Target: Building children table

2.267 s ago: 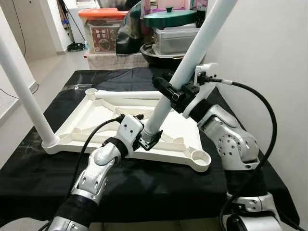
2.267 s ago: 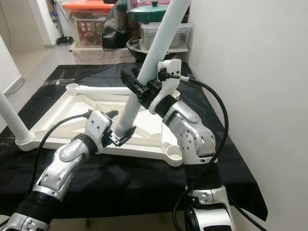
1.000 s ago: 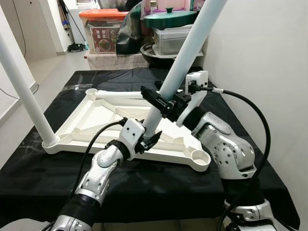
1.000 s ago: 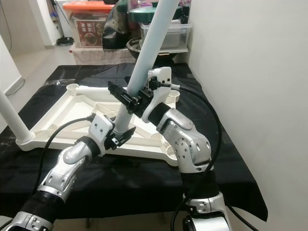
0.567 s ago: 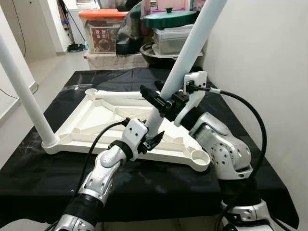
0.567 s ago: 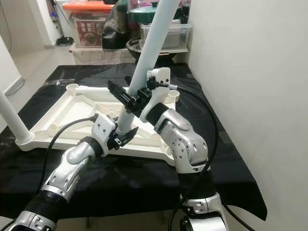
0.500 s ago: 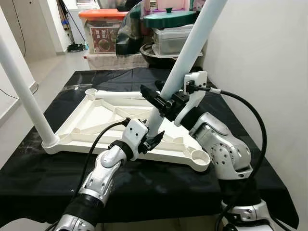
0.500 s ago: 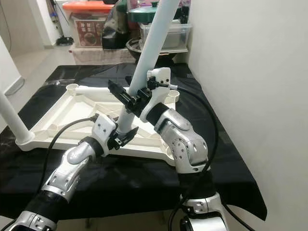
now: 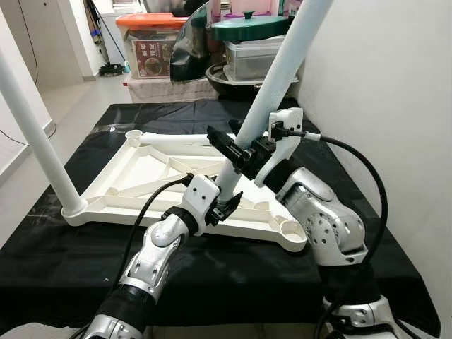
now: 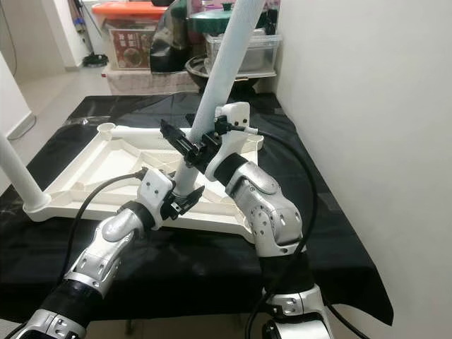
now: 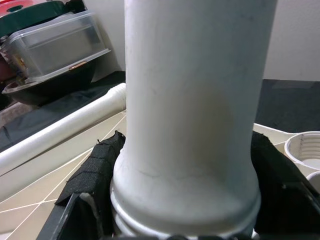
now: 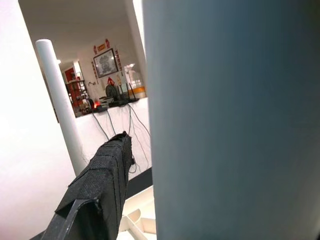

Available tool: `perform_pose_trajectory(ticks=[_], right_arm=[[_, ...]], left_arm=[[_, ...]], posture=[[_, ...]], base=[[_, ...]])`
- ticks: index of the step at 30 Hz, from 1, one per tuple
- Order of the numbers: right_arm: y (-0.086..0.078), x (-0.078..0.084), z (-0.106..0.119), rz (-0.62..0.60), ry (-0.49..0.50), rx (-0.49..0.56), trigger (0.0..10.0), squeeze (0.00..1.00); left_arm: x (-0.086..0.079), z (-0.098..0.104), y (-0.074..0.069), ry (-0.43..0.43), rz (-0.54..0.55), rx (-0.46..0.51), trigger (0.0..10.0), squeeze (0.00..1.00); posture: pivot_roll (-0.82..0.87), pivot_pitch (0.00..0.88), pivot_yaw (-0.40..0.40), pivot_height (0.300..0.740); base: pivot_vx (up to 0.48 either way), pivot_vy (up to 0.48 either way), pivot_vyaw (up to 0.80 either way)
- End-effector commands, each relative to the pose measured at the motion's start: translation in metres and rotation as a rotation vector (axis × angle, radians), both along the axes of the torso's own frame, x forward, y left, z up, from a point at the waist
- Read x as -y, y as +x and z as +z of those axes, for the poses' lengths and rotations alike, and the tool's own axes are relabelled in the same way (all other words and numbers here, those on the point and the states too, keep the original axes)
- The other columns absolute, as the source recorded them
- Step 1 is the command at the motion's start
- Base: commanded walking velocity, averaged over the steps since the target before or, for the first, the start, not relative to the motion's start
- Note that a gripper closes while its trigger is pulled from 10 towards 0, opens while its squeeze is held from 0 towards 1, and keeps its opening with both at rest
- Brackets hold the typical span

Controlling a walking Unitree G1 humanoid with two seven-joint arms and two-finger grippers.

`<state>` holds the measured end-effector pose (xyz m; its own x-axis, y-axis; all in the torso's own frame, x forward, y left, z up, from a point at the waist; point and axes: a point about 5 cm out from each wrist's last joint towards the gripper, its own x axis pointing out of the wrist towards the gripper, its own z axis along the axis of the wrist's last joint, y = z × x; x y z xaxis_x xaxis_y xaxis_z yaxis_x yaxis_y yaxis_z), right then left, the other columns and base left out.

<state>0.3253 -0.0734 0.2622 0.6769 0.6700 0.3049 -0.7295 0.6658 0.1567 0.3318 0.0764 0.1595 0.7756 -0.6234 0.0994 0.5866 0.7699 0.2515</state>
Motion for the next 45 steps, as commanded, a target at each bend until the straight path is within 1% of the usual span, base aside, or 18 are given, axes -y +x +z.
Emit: perform_pose_trajectory(ticks=[1,9,10,11,22,28,29,30,31,35,38,40,41,42,43,44,45], right_arm=[[-0.002,-0.009,-0.007,0.027,-0.025,-0.017,10.0,0.0],[-0.002,-0.01,-0.008,0.029,-0.024,-0.024,10.0,0.0],[-0.001,-0.01,-0.008,0.027,-0.025,-0.024,7.1,0.0],[-0.001,-0.01,-0.008,0.031,-0.021,-0.025,0.0,0.0],[-0.001,-0.011,-0.009,0.032,-0.027,-0.017,0.0,0.0],[0.0,-0.01,-0.009,0.021,-0.015,-0.02,0.0,0.0],[0.0,-0.01,-0.008,0.022,-0.009,-0.02,0.0,0.0],[-0.001,-0.01,-0.007,0.027,-0.002,-0.018,0.0,0.0],[-0.001,-0.01,-0.006,0.031,0.003,-0.017,0.0,0.0],[-0.001,-0.008,-0.004,0.03,0.012,-0.009,0.0,0.0],[0.0,-0.005,0.0,0.021,0.014,0.003,0.0,0.0],[0.0,-0.005,0.0,0.021,0.014,0.003,0.0,0.0],[0.001,-0.003,0.001,0.01,0.011,0.008,0.3,0.0],[0.001,-0.003,0.001,0.01,0.011,0.008,0.3,0.0],[0.007,0.006,0.003,-0.062,0.0,0.012,10.0,0.0],[0.014,0.015,0.003,-0.135,-0.012,0.007,10.0,0.0],[0.014,0.015,0.003,-0.135,-0.012,0.007,10.0,0.0]], left_arm=[[0.008,0.007,0.0,0.023,-0.038,0.045,10.0,0.0],[0.008,0.006,0.0,0.022,-0.039,0.04,10.0,0.0],[0.009,0.005,0.0,0.023,-0.042,0.039,10.0,0.0],[0.01,0.004,-0.001,0.024,-0.045,0.037,10.0,0.0],[0.013,0.001,-0.003,0.037,-0.054,0.034,10.0,0.0],[0.008,-0.003,-0.002,0.028,-0.039,-0.003,10.0,0.0],[0.005,-0.005,-0.001,0.02,-0.017,-0.022,10.0,0.0],[0.0,-0.006,0.0,0.021,0.009,-0.027,10.0,1.0],[-0.003,-0.006,0.001,0.022,0.026,-0.027,10.0,1.0],[-0.009,-0.006,0.002,0.008,0.034,-0.036,10.0,1.0],[-0.022,-0.006,0.005,0.042,0.096,-0.025,10.0,1.0],[-0.022,-0.006,0.005,0.042,0.096,-0.025,10.0,1.0],[-0.025,-0.007,0.005,0.054,0.104,-0.023,10.0,0.99],[-0.025,-0.007,0.005,0.054,0.104,-0.023,10.0,0.99],[-0.032,-0.007,0.004,0.043,0.128,-0.021,10.0,0.0],[-0.039,-0.007,0.002,0.027,0.157,-0.021,10.0,0.0],[-0.039,-0.007,0.002,0.027,0.157,-0.021,10.0,0.0]], posture=[[0.0,0.0,-0.014,0.74],[0.01,0.0,-0.017,0.74],[0.0,0.0,-0.015,0.74],[0.01,0.0,-0.017,0.74],[0.01,0.0,-0.015,0.74],[0.01,0.0,-0.014,0.74],[0.01,0.0,-0.014,0.74],[0.01,0.0,-0.015,0.74],[0.01,0.0,-0.015,0.74],[0.01,0.0,-0.014,0.74],[0.01,0.0,-0.014,0.74],[0.01,0.0,-0.014,0.74],[0.01,0.0,-0.014,0.74],[0.01,0.0,-0.014,0.74],[0.01,0.0,-0.016,0.74],[0.01,0.0,-0.016,0.74],[0.01,0.0,-0.016,0.74]], base=[[0.0,0.0,0.0],[0.0,0.0,0.0],[0.0,0.0,0.0],[0.0,0.0,0.0],[0.0,0.0,0.0],[0.0,0.0,0.0],[0.0,0.0,0.0],[0.0,0.0,0.0],[0.0,0.0,0.0],[0.0,0.0,0.0],[0.0,0.0,0.0],[0.0,0.0,0.0],[0.0,0.0,0.0],[0.0,0.0,0.0],[0.0,0.0,0.0],[0.0,0.0,0.0],[0.0,0.0,0.0]])
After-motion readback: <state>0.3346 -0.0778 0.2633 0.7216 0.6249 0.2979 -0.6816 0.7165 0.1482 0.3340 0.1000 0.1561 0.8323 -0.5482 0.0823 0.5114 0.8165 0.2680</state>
